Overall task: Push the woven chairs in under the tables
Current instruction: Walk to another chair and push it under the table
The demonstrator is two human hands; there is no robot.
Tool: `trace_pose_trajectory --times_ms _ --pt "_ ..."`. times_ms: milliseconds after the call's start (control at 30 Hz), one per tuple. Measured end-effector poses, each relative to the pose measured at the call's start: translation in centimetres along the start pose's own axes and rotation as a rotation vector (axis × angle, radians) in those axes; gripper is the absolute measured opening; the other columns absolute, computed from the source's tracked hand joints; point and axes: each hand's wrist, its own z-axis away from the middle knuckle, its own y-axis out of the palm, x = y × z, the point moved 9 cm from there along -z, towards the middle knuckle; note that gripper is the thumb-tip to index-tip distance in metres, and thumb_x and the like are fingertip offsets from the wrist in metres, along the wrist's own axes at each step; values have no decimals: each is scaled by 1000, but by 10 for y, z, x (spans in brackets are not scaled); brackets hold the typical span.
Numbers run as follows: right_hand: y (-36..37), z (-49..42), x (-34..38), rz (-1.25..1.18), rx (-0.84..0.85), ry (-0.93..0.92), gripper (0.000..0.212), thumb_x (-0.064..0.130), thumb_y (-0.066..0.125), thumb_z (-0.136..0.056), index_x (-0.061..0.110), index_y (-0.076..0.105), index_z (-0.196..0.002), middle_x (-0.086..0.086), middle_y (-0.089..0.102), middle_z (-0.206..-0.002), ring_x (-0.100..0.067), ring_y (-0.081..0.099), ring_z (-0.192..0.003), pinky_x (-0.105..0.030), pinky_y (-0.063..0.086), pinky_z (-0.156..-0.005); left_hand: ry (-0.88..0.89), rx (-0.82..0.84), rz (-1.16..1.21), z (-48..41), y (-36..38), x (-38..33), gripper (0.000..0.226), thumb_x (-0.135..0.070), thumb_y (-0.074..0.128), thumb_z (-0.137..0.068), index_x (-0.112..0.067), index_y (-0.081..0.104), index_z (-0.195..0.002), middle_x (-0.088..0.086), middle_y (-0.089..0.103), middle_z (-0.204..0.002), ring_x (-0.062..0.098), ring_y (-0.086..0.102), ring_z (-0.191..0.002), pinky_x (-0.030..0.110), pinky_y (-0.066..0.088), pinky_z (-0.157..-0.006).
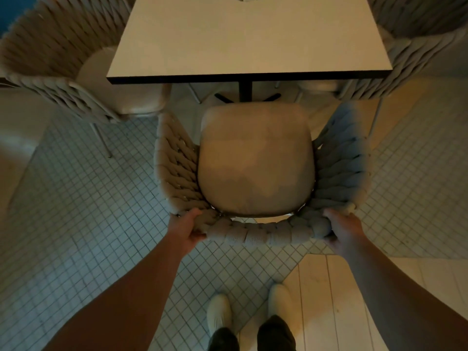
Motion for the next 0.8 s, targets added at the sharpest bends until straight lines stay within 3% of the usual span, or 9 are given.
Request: trace_pose_trajectory --times_ms 100,333,500,700,800 --pt "-1 1 -1 -9 1 3 46 8 62 -95 9 49 -139 -21 53 -138 -44 56 -119 -59 50 -96 -2 2 -11 2 1 1 46 -6 69 -90 -18 56 -132 18 69 -121 40 70 -101 56 60 -66" --pt "6 10 -13 -11 -20 12 46 9 63 -94 9 49 -138 -19 56 -135 -40 59 -112 -49 53 -82 -8 -68 -61 -6 -15 -8 44 -6 68 -90 -19 58 -130 19 66 -125 42 68 -105 64 59 -71" --pt "7 7 -15 -13 -22 16 48 8 60 -96 9 46 -142 -21 50 -143 -44 53 -123 -54 51 -92 7 -48 -83 -3 -8 -15 38 -3 65 -91 -16 60 -126 19 68 -118 41 70 -102 66 58 -74" --pt "4 -2 -7 39 -56 28 48 8 63 -95 9 48 -140 -23 49 -142 -45 54 -122 -59 49 -97 11 -19 -71 -7 1 -18 35 0 63 -91 -16 60 -122 20 70 -114 40 71 -97 63 59 -72" --pt "-1 -7 4 56 -77 26 48 9 64 -94 6 48 -139 -24 50 -140 -46 55 -120 -53 54 -83 10 -12 -60 -5 12 -15 37 1 62 -92 -17 60 -124 18 70 -113 38 71 -96 57 61 -65"
